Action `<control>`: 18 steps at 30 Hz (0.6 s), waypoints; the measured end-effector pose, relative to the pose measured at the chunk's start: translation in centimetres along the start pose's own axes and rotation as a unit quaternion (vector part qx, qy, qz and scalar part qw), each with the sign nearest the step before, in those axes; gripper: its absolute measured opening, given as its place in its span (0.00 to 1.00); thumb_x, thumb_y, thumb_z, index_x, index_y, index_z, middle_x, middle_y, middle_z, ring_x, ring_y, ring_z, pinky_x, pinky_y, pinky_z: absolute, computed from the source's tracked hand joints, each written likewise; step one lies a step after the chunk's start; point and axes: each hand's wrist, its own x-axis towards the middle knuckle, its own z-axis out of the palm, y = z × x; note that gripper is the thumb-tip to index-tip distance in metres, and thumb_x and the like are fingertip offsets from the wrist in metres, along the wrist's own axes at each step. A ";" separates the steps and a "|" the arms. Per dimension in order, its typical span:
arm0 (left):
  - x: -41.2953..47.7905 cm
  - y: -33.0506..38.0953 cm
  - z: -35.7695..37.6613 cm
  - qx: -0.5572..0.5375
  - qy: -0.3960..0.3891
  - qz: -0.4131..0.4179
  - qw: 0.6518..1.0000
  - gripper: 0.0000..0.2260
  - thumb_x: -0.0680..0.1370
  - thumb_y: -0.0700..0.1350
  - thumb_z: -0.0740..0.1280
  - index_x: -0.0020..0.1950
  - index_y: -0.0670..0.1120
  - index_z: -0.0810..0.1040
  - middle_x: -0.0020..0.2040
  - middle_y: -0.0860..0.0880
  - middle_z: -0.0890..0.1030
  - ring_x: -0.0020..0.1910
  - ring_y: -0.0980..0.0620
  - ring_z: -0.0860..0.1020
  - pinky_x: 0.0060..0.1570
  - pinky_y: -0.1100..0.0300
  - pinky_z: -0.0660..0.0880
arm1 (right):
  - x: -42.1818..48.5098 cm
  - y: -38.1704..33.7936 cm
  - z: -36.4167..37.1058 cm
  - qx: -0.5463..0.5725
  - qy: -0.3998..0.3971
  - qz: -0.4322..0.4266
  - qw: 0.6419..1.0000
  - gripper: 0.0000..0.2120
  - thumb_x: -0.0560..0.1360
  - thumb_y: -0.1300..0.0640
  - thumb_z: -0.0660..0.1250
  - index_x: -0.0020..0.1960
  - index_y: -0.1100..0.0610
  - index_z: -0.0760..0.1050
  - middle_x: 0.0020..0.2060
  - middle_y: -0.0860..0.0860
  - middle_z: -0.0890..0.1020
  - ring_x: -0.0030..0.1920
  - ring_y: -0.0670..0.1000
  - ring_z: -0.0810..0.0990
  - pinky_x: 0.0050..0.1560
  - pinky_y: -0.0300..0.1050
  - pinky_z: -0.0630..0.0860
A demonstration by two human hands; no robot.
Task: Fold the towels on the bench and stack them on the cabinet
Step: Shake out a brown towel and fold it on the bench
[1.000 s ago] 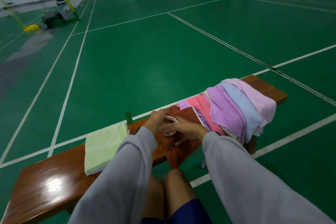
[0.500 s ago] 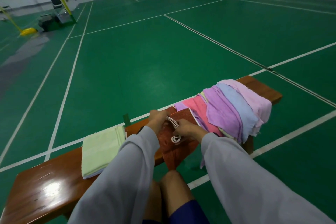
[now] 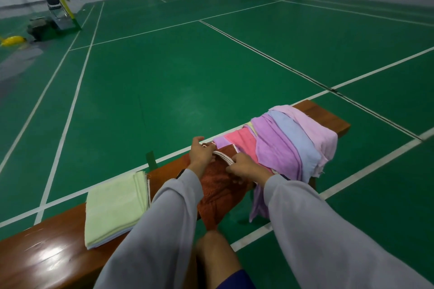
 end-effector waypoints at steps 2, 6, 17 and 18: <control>0.2 -0.2 1.2 0.009 -0.004 0.011 1.000 0.16 0.78 0.41 0.72 0.63 0.47 0.72 0.52 0.41 0.82 0.43 0.45 0.82 0.41 0.51 0.82 | -0.1 0.8 -0.7 -0.015 0.019 -0.009 1.000 0.02 0.75 0.60 0.66 0.44 0.57 0.76 0.35 0.56 0.81 0.29 0.53 0.80 0.28 0.42 0.76; 0.5 -1.8 3.5 0.037 -0.061 0.013 0.997 0.26 0.75 0.44 0.75 0.70 0.44 0.69 0.52 0.46 0.82 0.49 0.46 0.80 0.54 0.51 0.77 | 0.3 2.9 -1.4 -0.068 0.075 -0.009 0.995 0.14 0.74 0.54 0.64 0.55 0.60 0.79 0.49 0.60 0.83 0.50 0.62 0.82 0.47 0.47 0.76; 0.1 -5.4 1.7 0.114 0.048 -0.182 0.976 0.42 0.73 0.56 0.77 0.75 0.36 0.60 0.72 0.35 0.71 0.69 0.33 0.73 0.67 0.44 0.72 | 2.2 3.9 -0.7 -0.039 0.060 0.052 0.996 0.27 0.75 0.41 0.69 0.66 0.58 0.73 0.59 0.56 0.81 0.55 0.58 0.81 0.56 0.49 0.77; 0.7 -6.1 1.4 0.083 0.034 -0.202 0.975 0.46 0.68 0.60 0.79 0.75 0.35 0.64 0.70 0.36 0.74 0.66 0.33 0.76 0.66 0.45 0.75 | 2.7 3.9 -0.4 -0.044 0.062 0.059 0.995 0.29 0.74 0.39 0.70 0.65 0.59 0.73 0.59 0.57 0.81 0.57 0.59 0.81 0.58 0.50 0.78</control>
